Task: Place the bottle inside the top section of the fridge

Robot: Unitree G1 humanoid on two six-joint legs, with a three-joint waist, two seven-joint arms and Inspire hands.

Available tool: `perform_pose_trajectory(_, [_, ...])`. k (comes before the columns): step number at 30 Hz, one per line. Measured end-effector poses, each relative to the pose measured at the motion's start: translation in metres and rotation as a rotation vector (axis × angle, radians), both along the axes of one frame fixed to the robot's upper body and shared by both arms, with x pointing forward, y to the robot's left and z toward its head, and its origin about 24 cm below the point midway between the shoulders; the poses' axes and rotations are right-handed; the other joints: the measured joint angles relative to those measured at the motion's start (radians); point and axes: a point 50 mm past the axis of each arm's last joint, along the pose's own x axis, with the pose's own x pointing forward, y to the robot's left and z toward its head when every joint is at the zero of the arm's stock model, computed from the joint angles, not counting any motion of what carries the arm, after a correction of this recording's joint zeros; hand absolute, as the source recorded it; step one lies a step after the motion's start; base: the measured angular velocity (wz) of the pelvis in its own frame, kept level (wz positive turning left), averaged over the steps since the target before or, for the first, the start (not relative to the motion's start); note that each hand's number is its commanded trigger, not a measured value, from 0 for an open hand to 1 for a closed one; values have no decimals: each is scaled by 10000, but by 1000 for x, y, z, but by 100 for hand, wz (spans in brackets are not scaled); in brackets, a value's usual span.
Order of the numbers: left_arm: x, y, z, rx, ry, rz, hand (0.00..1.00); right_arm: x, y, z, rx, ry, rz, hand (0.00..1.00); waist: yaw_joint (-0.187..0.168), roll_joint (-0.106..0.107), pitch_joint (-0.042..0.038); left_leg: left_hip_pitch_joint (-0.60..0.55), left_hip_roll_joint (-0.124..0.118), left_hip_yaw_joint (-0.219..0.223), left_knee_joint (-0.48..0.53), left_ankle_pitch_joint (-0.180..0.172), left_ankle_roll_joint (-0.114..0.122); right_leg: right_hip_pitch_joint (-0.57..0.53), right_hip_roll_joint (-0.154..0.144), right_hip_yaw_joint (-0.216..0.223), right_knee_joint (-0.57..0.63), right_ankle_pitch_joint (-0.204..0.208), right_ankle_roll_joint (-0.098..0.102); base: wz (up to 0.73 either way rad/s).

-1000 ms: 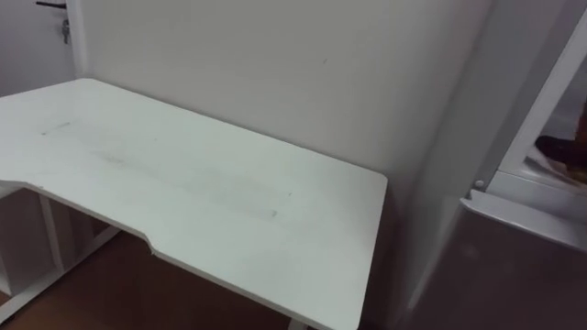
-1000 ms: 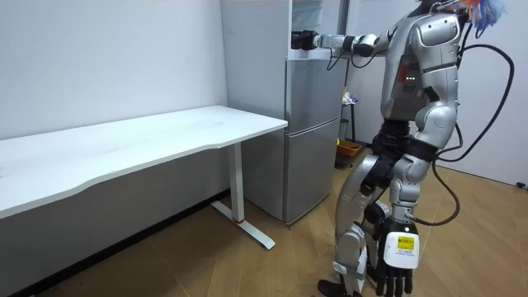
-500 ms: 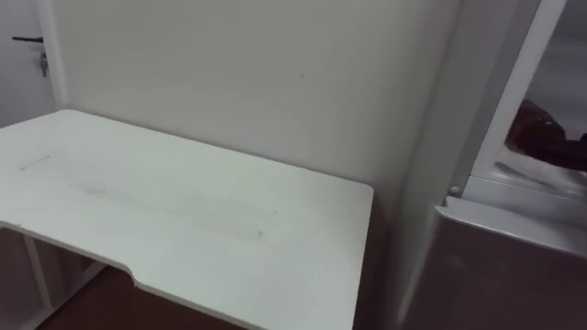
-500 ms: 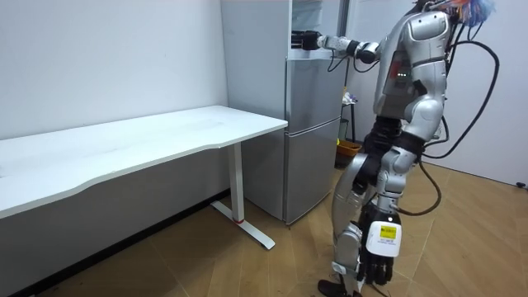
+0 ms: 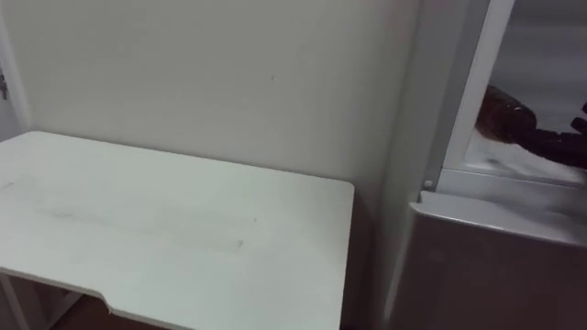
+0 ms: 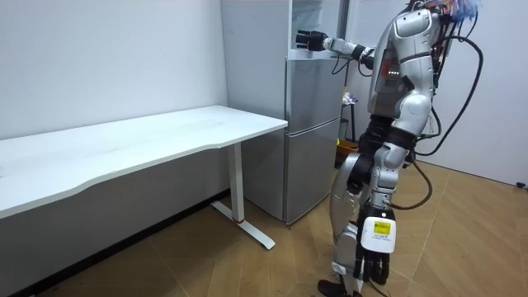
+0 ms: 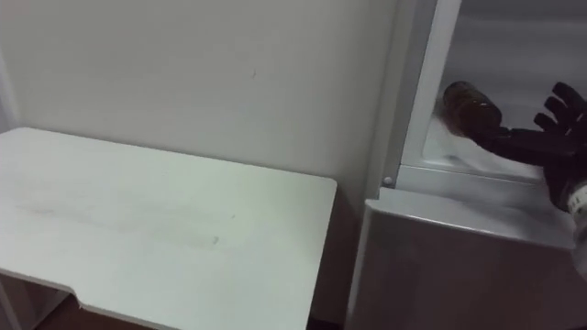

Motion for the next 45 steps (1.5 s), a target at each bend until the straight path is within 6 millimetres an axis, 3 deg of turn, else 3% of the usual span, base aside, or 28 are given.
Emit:
perform_pose_trajectory(7, [2,0,0,-83,-3,-785,0,-16,20,24,-1908,-1057,92,0,-222,77,-22,-11,62,285,-13,-17,12,-157,6,294,68,-1,2,-14])
perform_pose_trajectory(12, [4,1,-1,-223,-362,-787,0,-31,35,54,-3145,-2460,-180,0,-413,73,-16,14,152,517,36,-74,17,-276,15,577,183,-5,5,-16])
perform_pose_trajectory(20, [12,-1,-1,-55,-1042,-999,0,-66,49,70,-3620,-4526,-214,0,-615,116,23,213,237,805,24,-157,23,-294,28,875,190,-4,5,-10])
perform_pose_trajectory(25, [0,-7,-5,-164,-709,-804,0,-90,44,50,-2972,-4984,-675,0,-680,128,32,462,299,1079,17,-264,6,-251,54,1130,205,-2,7,-21])
perform_pose_trajectory(28, [-5,-13,-8,-292,-536,-781,0,-105,48,30,-2745,-4825,-916,0,-947,205,38,477,341,1229,24,-307,-10,-283,61,1133,209,-2,8,-10])
perform_pose_trajectory(32, [-2,-18,-9,-291,-820,-890,0,-119,45,14,-2422,-4806,-1610,0,-1179,372,92,534,343,1446,9,-362,-19,-296,60,1220,190,-6,14,-13])
perform_pose_trajectory(39, [22,-22,-13,-413,-1338,-1381,0,-138,45,-17,-4605,-3456,-3396,0,-1380,614,5,545,315,1686,-63,-377,-29,-518,83,1473,195,-30,34,-11])
perform_pose_trajectory(45, [28,-28,-15,-537,-1539,-1613,0,-142,45,-25,-5096,-3213,-3927,0,-1431,498,27,697,343,1931,-218,-399,-88,-562,154,1827,175,-27,29,-15])
